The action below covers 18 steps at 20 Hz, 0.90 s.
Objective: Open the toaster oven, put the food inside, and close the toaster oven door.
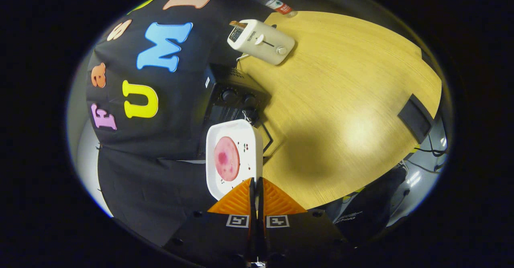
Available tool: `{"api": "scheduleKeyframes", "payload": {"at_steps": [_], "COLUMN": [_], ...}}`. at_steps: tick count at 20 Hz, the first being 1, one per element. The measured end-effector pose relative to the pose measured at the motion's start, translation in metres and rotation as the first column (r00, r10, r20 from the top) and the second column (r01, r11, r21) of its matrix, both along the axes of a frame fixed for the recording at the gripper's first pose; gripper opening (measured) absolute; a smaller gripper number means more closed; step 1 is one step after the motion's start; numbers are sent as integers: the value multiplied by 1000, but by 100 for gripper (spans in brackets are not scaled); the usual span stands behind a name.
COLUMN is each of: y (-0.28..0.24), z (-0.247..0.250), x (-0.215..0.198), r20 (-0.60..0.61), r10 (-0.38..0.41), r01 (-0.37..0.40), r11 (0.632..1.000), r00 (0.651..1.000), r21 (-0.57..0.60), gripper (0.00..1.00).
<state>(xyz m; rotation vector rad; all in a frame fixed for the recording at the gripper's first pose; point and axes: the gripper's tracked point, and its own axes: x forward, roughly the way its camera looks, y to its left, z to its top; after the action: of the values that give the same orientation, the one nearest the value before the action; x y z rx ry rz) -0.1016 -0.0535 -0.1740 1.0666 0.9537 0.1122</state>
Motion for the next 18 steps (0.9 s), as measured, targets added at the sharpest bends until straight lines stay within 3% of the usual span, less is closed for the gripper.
{"api": "scheduleKeyframes", "payload": {"at_steps": [10,18], "y": [86,112], "z": [-29,-66], "x": [74,124], "r20": [-34,-98], "r10": [94,37], "r01": [-93,-35], "r11": [995,999], "r00": [995,995], "r21": [22,24], "gripper": [2,2]}}
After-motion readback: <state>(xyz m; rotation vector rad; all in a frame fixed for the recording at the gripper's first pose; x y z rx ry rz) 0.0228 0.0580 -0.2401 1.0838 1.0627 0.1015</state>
